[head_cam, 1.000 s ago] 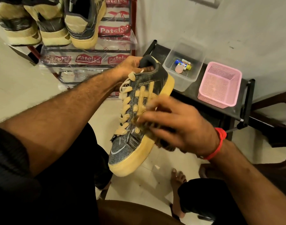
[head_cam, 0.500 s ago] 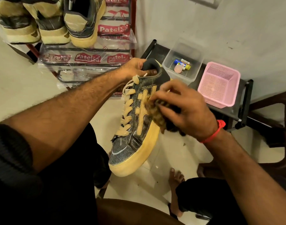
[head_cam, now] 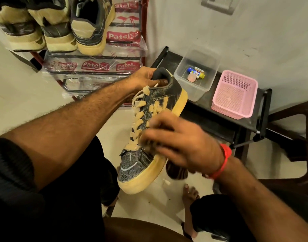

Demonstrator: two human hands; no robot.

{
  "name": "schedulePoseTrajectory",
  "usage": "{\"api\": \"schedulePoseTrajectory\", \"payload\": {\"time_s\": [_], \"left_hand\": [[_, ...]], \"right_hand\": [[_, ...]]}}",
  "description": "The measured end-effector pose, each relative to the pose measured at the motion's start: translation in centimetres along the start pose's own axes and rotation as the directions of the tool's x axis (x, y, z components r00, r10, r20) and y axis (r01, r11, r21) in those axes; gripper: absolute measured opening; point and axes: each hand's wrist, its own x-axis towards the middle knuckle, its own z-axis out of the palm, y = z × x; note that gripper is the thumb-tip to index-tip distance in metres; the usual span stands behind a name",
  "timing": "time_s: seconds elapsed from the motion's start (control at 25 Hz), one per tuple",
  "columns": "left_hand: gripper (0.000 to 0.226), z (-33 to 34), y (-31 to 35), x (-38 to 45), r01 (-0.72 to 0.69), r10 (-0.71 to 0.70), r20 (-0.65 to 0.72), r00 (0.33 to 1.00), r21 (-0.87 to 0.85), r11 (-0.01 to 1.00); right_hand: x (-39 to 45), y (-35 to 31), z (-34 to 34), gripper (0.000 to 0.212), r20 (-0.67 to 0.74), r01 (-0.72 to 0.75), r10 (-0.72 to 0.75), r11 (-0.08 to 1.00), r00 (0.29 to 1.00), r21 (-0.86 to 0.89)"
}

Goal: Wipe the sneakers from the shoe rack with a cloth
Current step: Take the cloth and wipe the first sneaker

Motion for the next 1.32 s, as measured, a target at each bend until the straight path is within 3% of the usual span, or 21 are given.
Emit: {"api": "schedulePoseTrajectory", "payload": {"time_s": [0.08,0.16,0.24,0.28,0.32,0.4,0.48,0.56,0.6,0.68,0.76,0.84,0.92,1.04,1.16,1.32], "left_hand": [[0.018,0.4,0.1,0.5,-0.05,0.047,0.055,0.997,0.049,0.998],[0.022,0.6,0.1,0.7,-0.071,0.063,0.093,0.994,0.086,0.994],[0.018,0.8,0.1,0.6,-0.082,0.068,0.131,0.989,0.106,0.991],[0.017,0.9,0.1,0.5,-0.086,0.072,0.132,0.989,0.101,0.991],[0.019,0.8,0.0,0.5,-0.078,0.071,0.098,0.993,0.076,0.994],[0.02,0.2,-0.2,0.5,-0.053,0.053,-0.018,0.998,-0.002,0.999],[0.022,-0.4,-0.4,0.5,-0.045,0.045,-0.054,0.998,0.002,0.999],[0.021,-0.2,-0.4,0.3,-0.034,0.033,0.022,0.999,0.061,0.998],[0.02,0.1,-0.4,0.2,-0.039,0.034,0.062,0.997,0.084,0.996],[0.02,1.0,-0.5,0.3,-0.074,0.058,0.118,0.991,0.134,0.988],[0.019,1.8,-0.5,0.4,-0.093,0.066,0.158,0.985,0.17,0.981],[0.018,2.1,-0.6,0.5,-0.092,0.067,0.163,0.984,0.157,0.983],[0.017,1.2,-0.7,0.4,-0.045,0.038,0.106,0.994,0.068,0.997],[0.011,-1.1,-1.4,0.6,0.029,-0.037,-0.088,0.995,-0.09,0.996],[0.019,-2.6,-2.2,0.7,0.05,-0.042,-0.255,0.966,0.026,0.998],[0.021,-2.0,-1.3,0.3,0.075,-0.011,-0.285,0.959,0.214,0.974]], "right_hand": [[-0.1,3.4,-0.9,0.022,-0.267,-0.22,0.179,0.967,0.947,-0.131],[-0.7,6.2,-1.5,0.02,-0.454,-0.44,0.338,0.888,0.824,-0.136],[-1.6,7.8,-1.7,0.021,-0.531,-0.563,0.441,0.823,0.723,-0.083],[-1.8,7.9,-1.7,0.021,-0.534,-0.58,0.466,0.812,0.706,-0.057],[-1.8,7.3,-1.5,0.021,-0.511,-0.559,0.468,0.829,0.721,-0.028],[-0.8,4.4,-0.6,0.022,-0.381,-0.396,0.381,0.917,0.842,0.041],[-0.1,0.6,0.8,0.023,-0.156,-0.106,0.121,0.989,0.98,0.105],[0.1,-1.0,1.5,0.025,0.009,0.058,-0.059,0.993,0.998,0.1],[0.2,-0.2,1.0,0.025,0.005,0.048,-0.048,0.998,0.999,0.046],[0.1,2.7,-0.1,0.023,-0.194,-0.141,0.119,0.984,0.974,-0.107],[-0.2,5.4,-1.5,0.021,-0.41,-0.434,0.35,0.891,0.842,-0.132],[-1.0,6.8,-2.2,0.019,-0.461,-0.592,0.511,0.805,0.726,-0.04],[-1.3,6.3,-2.8,0.02,-0.387,-0.663,0.64,0.743,0.664,0.092],[-1.2,4.4,-4.2,0.049,-0.163,-0.786,0.811,0.584,0.561,0.202],[-1.1,3.3,-5.8,0.063,-0.051,-0.813,0.826,0.562,0.562,0.148],[-0.8,2.8,-5.4,0.083,0.197,-0.859,0.836,0.502,0.511,0.101]]}}
